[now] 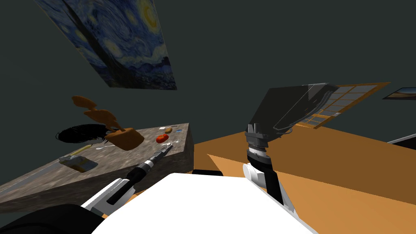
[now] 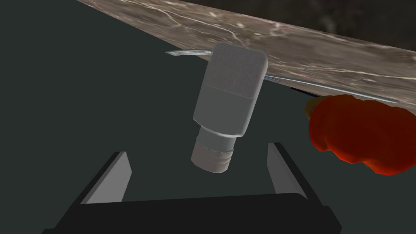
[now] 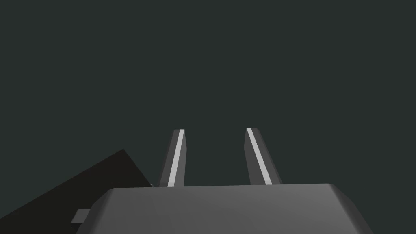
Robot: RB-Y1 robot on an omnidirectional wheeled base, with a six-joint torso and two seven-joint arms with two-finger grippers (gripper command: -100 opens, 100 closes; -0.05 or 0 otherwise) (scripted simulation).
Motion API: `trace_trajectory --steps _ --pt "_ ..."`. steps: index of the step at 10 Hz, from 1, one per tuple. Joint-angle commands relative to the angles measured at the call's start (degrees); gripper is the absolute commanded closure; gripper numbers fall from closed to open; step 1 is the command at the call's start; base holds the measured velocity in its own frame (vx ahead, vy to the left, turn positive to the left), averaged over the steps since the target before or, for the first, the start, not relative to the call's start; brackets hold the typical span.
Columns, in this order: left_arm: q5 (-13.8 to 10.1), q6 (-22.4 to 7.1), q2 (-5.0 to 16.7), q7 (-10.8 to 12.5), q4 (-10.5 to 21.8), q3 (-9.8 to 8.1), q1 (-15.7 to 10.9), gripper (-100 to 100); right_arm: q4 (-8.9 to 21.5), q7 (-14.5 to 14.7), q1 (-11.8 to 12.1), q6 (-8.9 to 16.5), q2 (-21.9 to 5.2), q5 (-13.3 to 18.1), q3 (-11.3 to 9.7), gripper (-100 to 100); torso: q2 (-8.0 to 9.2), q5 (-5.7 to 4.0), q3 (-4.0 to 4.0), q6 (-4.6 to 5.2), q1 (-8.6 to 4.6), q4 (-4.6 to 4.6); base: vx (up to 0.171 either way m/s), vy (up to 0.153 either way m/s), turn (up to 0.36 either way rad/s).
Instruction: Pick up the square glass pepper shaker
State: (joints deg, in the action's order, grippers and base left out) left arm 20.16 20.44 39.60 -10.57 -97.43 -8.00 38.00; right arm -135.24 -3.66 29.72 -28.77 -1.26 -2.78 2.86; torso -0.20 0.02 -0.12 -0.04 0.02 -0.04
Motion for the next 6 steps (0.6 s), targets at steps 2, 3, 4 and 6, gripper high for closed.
trace_trajectory --steps 2,3,4,6 --pt "0.0 0.0 0.0 0.0 0.0 0.0 0.0 100 0.0 0.0 0.0 0.0 0.0 0.0 0.0 0 0.04 -0.01 0.02 0.0 -0.05 0.01 0.0 0.0 0.0" --pt "0.0 0.0 0.0 0.0 0.0 0.0 0.0 100 0.0 0.0 0.0 0.0 0.0 0.0 0.0 0 0.06 -0.02 0.03 0.0 -0.07 0.01 0.0 0.0 0.0" --pt "0.0 0.0 0.0 0.0 0.0 0.0 0.0 100 0.0 0.0 0.0 0.0 0.0 0.0 0.0 0 0.06 -0.02 0.04 0.0 -0.07 0.02 0.0 0.0 0.0" --pt "0.0 0.0 0.0 0.0 0.0 0.0 0.0 100 0.0 0.0 0.0 0.0 0.0 0.0 0.0 0 0.07 -0.02 0.04 0.0 -0.08 0.02 0.0 0.0 0.0"
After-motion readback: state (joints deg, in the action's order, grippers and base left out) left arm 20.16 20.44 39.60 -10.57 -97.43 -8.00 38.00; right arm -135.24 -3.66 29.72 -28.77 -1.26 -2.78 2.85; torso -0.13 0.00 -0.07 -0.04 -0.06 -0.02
